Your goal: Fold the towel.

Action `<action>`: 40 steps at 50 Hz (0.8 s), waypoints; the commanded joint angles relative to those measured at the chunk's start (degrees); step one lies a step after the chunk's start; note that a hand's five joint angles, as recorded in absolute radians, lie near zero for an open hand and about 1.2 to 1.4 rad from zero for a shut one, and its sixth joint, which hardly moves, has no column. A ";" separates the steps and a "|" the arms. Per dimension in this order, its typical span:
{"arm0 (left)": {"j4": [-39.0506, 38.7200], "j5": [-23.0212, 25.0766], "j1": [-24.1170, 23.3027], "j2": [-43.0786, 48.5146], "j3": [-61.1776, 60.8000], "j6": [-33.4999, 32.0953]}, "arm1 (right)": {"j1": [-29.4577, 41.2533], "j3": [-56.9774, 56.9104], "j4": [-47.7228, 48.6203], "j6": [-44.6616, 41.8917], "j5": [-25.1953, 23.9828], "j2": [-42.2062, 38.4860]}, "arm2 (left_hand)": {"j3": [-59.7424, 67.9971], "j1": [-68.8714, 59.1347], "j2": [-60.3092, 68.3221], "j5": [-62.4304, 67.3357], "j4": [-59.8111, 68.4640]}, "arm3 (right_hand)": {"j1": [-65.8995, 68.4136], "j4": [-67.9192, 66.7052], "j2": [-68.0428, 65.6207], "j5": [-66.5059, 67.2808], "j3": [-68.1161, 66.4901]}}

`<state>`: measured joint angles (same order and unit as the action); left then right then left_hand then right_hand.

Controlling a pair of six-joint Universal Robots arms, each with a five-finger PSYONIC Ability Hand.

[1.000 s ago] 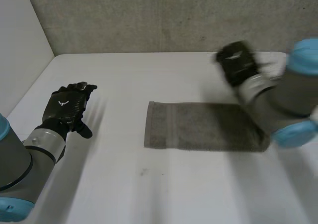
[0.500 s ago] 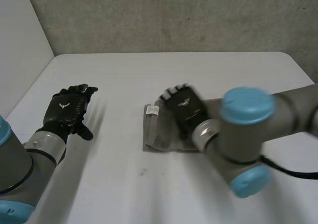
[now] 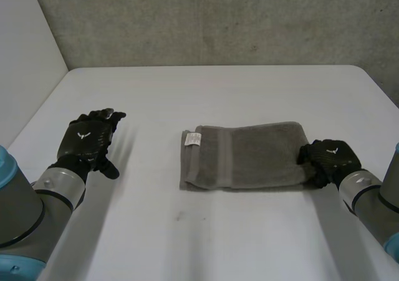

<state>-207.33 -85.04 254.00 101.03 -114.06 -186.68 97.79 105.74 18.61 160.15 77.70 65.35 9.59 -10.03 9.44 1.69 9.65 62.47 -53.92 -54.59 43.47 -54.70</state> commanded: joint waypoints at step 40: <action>17.38 -3.28 -13.43 7.58 30.97 12.73 | 27.28 -13.10 -6.66 -3.18 0.79 1.71 | 0.79 -0.35 0.94 -1.31 0.74 | -52.47 43.92 44.59 -43.47 44.70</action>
<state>-195.52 -85.90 246.06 100.09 -95.72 -176.51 129.97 88.53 11.84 153.66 78.52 59.65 9.60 -10.03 9.44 1.69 9.64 23.40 -21.62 -20.49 12.87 -20.51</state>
